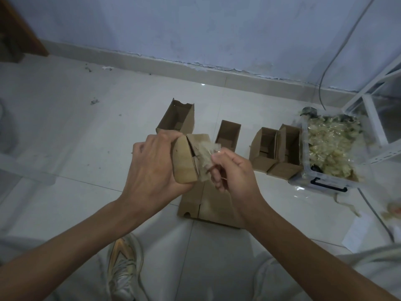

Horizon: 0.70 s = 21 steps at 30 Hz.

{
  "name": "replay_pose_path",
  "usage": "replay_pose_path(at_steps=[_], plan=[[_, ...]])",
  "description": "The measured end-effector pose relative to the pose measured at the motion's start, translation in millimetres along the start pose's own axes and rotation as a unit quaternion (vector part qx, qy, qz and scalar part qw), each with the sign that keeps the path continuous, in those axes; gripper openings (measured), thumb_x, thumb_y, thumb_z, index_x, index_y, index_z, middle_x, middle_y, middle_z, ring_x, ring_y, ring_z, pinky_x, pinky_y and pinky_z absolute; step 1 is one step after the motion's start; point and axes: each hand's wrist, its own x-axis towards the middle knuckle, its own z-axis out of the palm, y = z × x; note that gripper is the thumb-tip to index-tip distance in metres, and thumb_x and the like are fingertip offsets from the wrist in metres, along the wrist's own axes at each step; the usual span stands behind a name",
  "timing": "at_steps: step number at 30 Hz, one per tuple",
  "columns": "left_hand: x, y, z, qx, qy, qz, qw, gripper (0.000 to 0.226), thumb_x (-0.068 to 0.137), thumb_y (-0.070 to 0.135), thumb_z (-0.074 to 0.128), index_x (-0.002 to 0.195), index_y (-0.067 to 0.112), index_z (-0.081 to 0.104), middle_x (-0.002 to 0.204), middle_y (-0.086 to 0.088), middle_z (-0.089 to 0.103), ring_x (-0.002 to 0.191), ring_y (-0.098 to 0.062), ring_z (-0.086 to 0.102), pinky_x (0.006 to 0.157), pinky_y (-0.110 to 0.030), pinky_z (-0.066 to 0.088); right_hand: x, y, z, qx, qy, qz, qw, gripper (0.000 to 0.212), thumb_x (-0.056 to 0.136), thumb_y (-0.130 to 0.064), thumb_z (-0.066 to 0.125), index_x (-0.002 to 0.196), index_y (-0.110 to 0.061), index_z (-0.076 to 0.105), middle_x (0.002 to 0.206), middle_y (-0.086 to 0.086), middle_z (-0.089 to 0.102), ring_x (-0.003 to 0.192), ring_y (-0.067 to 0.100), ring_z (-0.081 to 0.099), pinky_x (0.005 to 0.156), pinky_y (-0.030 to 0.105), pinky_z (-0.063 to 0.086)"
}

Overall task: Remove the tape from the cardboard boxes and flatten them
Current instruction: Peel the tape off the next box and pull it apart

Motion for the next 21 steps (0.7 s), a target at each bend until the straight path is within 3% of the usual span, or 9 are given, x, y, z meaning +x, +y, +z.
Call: replay_pose_path(at_steps=[4,8,12,15,17,19,21], plan=[[1,-1,0,-0.026,0.026,-0.032,0.999,0.086,0.066,0.062,0.078,0.133,0.020,0.044,0.122,0.006,0.052,0.104,-0.004,0.043,0.094,-0.037,0.039,-3,1,2,0.068,-0.011,0.070,0.995,0.032,0.105,-0.023,0.057,0.074,-0.016,0.060,0.062,0.004,0.051,0.053,0.014,0.044,0.052,0.029,0.032],[2,2,-2,-0.086,0.052,-0.042,0.994,0.088,0.064,0.060,0.080,0.134,0.025,0.040,0.122,0.017,0.044,0.103,-0.001,0.041,0.089,-0.045,0.049,-1,-6,-2,0.059,-0.014,0.046,0.997,0.029,0.107,-0.022,0.056,0.079,-0.013,0.059,0.062,0.003,0.053,0.051,0.013,0.046,0.049,0.026,0.033],[1,-2,-7,-0.203,0.002,-0.057,0.978,0.093,0.061,0.054,0.091,0.135,0.045,0.035,0.134,0.018,0.046,0.123,-0.016,0.052,0.090,-0.048,0.056,3,-18,-16,0.042,-0.015,-0.005,0.999,0.028,0.107,-0.018,0.054,0.082,-0.009,0.061,0.064,0.005,0.059,0.049,0.012,0.051,0.045,0.024,0.036],[2,-5,-7,-0.272,-0.032,-0.078,0.959,0.099,0.062,0.046,0.097,0.140,0.038,0.035,0.137,0.018,0.047,0.131,-0.015,0.053,0.098,-0.040,0.057,7,-28,-26,0.025,-0.023,-0.017,0.999,0.027,0.108,-0.019,0.052,0.087,-0.006,0.062,0.067,0.003,0.064,0.051,0.010,0.054,0.049,0.030,0.038],[5,-7,-8,-0.253,-0.052,-0.041,0.965,0.102,0.065,0.044,0.091,0.147,0.036,0.031,0.139,0.022,0.041,0.133,-0.009,0.050,0.101,-0.034,0.055,8,-30,-29,0.004,-0.031,-0.023,0.999,0.026,0.109,-0.020,0.049,0.092,-0.004,0.061,0.066,0.000,0.066,0.050,0.007,0.057,0.051,0.031,0.041],[9,-12,-9,-0.210,-0.076,0.019,0.974,0.106,0.072,0.038,0.092,0.154,0.036,0.026,0.141,0.012,0.039,0.134,-0.014,0.047,0.100,-0.039,0.055,7,-29,-30,-0.063,-0.038,-0.058,0.996,0.026,0.111,-0.020,0.047,0.092,-0.006,0.059,0.067,-0.004,0.067,0.052,0.007,0.061,0.049,0.028,0.045],[14,-15,-11,-0.167,-0.098,0.059,0.979,0.095,0.076,0.037,0.090,0.153,0.035,0.036,0.139,0.002,0.040,0.131,-0.017,0.047,0.095,-0.044,0.057,8,-27,-30,-0.097,-0.050,-0.089,0.990,0.024,0.111,-0.020,0.047,0.101,-0.002,0.058,0.071,-0.002,0.070,0.057,0.012,0.066,0.047,0.026,0.047]])
